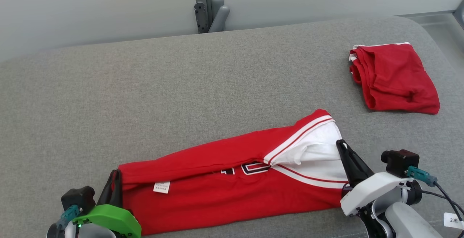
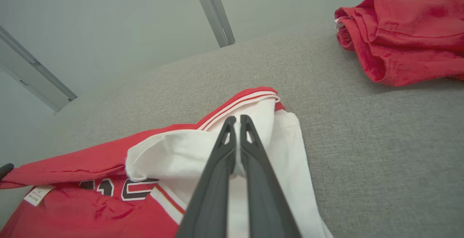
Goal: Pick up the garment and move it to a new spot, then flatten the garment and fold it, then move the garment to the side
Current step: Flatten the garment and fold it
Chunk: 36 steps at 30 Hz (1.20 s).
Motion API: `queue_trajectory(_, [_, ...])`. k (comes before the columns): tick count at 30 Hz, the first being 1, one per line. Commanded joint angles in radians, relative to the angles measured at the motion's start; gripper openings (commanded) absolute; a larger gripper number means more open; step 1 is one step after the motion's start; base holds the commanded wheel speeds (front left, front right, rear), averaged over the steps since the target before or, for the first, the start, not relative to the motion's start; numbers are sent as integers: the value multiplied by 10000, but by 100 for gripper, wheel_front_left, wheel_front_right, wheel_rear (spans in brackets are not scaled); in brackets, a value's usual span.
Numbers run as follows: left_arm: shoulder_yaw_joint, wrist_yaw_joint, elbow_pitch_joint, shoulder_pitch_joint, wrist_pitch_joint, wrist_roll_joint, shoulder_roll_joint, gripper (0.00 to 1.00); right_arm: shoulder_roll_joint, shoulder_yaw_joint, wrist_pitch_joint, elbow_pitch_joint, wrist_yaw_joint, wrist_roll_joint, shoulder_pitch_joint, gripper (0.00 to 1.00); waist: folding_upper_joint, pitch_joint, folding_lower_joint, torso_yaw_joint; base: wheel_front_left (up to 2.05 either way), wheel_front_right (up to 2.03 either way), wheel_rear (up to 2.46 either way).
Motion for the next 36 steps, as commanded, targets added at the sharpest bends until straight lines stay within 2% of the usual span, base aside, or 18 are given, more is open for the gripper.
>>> queue_trajectory(1, [64, -23, -49, 159, 7, 64, -23, 0, 8, -82, -37, 25, -12, -46, 127, 0, 0, -3, 0, 8, 0, 0, 0])
queue_trajectory(10, [160, -23, -48, 473, 7, 351, -182, 0, 163, -45, -39, 374, -12, -256, 403, 0, 0, 133, 0, 4, 0, 0, 0])
queue_trajectory(11, [169, -23, -68, 505, 7, 369, -209, 14, 177, -81, -38, 416, -12, -252, 420, 0, 0, 142, 0, 3, 0, 0, 0])
queue_trajectory(12, [176, -23, -99, 562, 7, 392, -234, 40, 170, -121, -39, 492, -14, -307, 471, 0, 0, 140, 0, 5, 0, 0, 0])
queue_trajectory(13, [224, -23, -87, 638, 7, 403, -261, 96, 160, -263, -39, 580, -14, -363, 526, 49, 0, 133, 0, 9, 0, 0, 0])
queue_trajectory(14, [298, -23, -110, 703, 7, 439, -290, 100, 243, -415, -38, 678, -14, -321, 593, 100, 0, 126, 0, 18, 0, 0, 0])
queue_trajectory(20, [1092, 320, -1131, 1509, 7, 943, -462, 100, 545, -1588, -36, -132, -9, -955, 1126, 100, 0, -153, 0, 109, 0, 0, 0])
queue_trajectory(24, [1152, 299, -1510, 2000, 7, 1142, -503, 100, 707, -1692, -33, -389, -8, -1463, 1460, 100, 0, -359, 0, 223, 0, 0, 0])
queue_trajectory(30, [794, 420, -1797, 2120, 7, 984, -506, 100, 866, -2026, -32, 175, -8, -2026, 1320, 100, 0, -275, 0, 464, 0, 0, 0])
queue_trajectory(36, [440, 522, -2060, 1679, 7, 961, -506, 100, 738, -2131, -32, 1439, -8, -2378, 419, 100, 0, 313, 0, 755, 0, 0, 0])
